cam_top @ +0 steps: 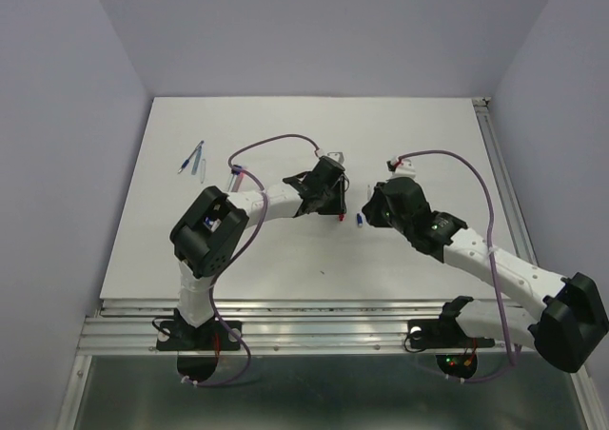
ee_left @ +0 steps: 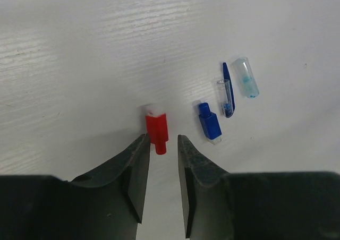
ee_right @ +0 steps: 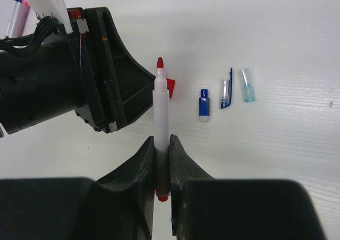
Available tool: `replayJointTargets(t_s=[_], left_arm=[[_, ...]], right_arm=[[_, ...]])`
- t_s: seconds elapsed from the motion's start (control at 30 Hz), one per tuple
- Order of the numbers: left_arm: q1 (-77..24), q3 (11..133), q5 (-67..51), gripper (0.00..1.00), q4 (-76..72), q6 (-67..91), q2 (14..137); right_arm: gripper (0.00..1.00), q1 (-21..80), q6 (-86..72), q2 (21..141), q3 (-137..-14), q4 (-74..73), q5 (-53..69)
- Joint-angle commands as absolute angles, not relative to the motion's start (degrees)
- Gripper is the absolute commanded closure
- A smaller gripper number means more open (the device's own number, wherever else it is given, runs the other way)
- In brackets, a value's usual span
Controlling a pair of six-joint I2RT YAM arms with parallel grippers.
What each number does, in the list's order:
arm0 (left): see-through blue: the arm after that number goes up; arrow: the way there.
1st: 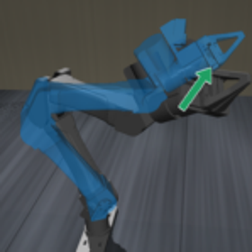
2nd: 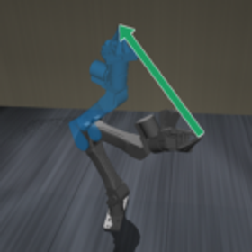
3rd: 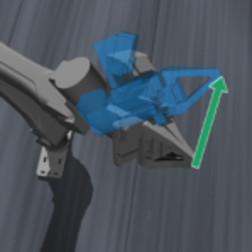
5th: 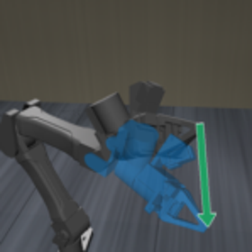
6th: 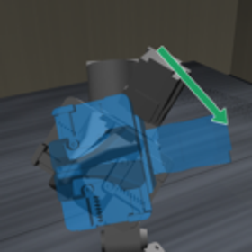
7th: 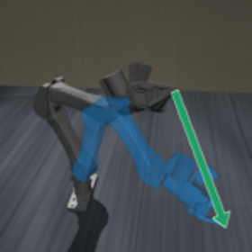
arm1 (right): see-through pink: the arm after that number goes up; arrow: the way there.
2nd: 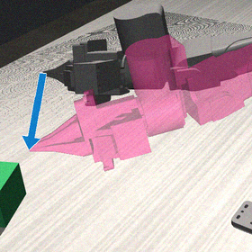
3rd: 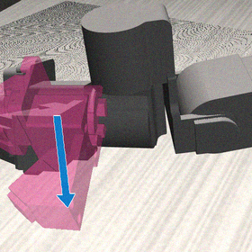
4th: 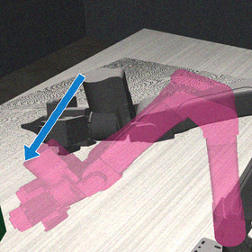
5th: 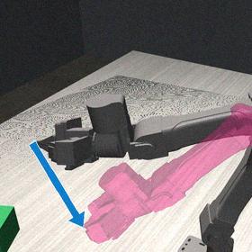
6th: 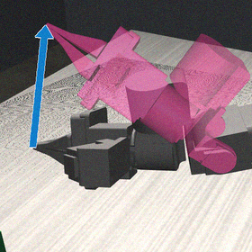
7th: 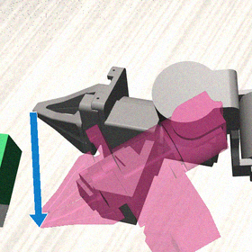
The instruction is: Open the pen caps
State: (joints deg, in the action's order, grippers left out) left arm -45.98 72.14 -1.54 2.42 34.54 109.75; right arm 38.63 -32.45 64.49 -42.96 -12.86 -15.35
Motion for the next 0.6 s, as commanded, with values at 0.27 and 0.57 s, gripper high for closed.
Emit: replayJointTargets(t_s=[0.27,0.57], left_arm=[[-46.7,74.1,-2.0,0.5,4.0,33.1,105.3],[-46.7,61.8,-5.7,0.39,-8.7,31.2,87.5]], right_arm=[[0.89,38.2,-32.8,60.6,-41.5,-13.6,-16.9],[0.88,38.3,-25.8,55.3,-35.3,-1.9,-0.3]])
